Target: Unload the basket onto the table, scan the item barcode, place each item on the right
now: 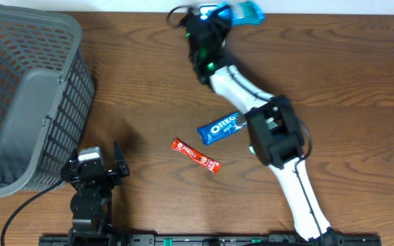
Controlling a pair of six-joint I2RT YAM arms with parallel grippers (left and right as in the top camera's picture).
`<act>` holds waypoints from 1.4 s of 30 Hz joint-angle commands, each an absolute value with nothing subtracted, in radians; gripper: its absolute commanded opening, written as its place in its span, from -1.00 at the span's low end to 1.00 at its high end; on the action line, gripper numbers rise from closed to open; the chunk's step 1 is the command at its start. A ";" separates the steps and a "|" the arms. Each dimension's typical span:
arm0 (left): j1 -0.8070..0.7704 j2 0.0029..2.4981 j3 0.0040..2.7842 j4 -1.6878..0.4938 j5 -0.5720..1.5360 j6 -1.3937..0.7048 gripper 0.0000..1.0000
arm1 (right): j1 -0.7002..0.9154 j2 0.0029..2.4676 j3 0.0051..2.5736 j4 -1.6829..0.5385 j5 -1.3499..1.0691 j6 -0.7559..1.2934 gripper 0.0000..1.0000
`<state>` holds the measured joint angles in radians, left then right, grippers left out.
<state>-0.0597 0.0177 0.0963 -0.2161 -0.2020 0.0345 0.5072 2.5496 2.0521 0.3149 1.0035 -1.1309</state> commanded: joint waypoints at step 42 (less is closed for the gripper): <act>-0.056 0.018 0.070 -0.219 -0.214 0.051 0.96 | -0.618 2.453 2.077 -0.857 0.680 -0.041 0.01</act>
<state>-0.0597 0.0181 0.0956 -0.2134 -0.2089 0.0349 -0.6037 2.4771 2.0644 -0.8547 0.7784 -0.0650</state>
